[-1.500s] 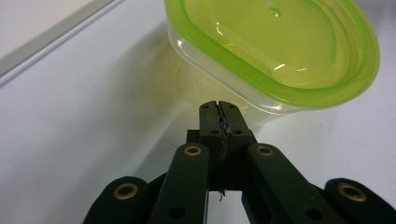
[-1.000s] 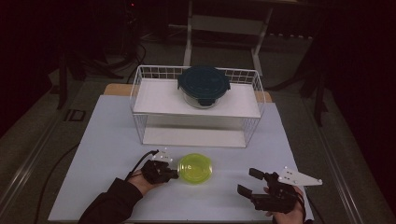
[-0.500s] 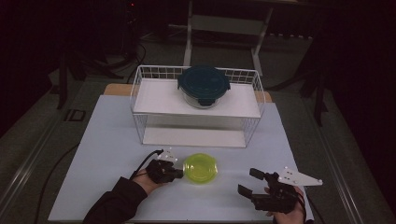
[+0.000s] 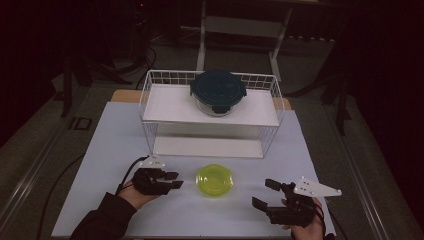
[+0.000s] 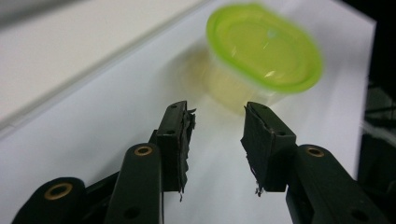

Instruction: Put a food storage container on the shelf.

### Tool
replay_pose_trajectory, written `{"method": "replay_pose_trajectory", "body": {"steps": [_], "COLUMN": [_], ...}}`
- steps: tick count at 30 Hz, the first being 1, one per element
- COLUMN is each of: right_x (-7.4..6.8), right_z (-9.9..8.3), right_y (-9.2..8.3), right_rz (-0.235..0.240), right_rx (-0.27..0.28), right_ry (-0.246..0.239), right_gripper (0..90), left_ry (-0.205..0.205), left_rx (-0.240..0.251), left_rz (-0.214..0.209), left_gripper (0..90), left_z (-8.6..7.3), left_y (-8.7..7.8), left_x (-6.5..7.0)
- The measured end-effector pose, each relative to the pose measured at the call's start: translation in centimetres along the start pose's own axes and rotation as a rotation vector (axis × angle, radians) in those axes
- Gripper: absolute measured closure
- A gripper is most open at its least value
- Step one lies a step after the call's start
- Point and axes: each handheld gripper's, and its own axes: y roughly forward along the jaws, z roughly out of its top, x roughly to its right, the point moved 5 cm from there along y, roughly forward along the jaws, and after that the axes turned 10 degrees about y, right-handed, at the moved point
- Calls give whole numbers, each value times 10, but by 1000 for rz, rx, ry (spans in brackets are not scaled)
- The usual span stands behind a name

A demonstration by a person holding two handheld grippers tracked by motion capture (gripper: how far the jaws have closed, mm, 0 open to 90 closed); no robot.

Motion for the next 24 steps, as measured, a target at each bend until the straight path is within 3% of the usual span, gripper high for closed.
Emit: {"method": "replay_pose_trajectory", "body": {"steps": [4, 7, 11, 13, 16, 18, 19, 20, 23, 24], "right_x": [-3, -5, -5, -1, 0, 1, 1, 1, 7, 7], "right_z": [5, 8, 9, 11, 12, 15, 15, 15, 16, 16], "right_y": [3, 8, 11, 23, 30, 41, 44, 44, 60, 60], "right_rz": [-16, -19, -22, -28, -31, -38, -39, -39, -37, -37], "right_rx": [6, 4, -8, -31, -48, -62, -72, -72, -102, -102], "right_ry": [-37, -70, -66, -41, -45, -44, -41, -41, 14, 14], "right_gripper": [162, 144, 146, 145, 139, 128, 114, 114, 128, 128], "left_ry": [-21, -34, -49, -72, -84, -113, -155, -155, -238, -238], "left_rx": [54, 74, 84, 89, 85, 86, 85, 85, 83, 83], "left_rz": [-21, -27, -38, -57, -54, -69, -92, -92, -106, -106], "left_gripper": [571, 570, 571, 571, 570, 559, 545, 544, 524, 525], "left_z": [14, 23, 29, 33, 35, 36, 36, 36, 35, 35], "left_y": [-17, -21, -20, -16, -12, -8, -3, -3, 7, 7], "left_x": [7, 12, 16, 17, 16, 14, 12, 12, 6, 6]}}
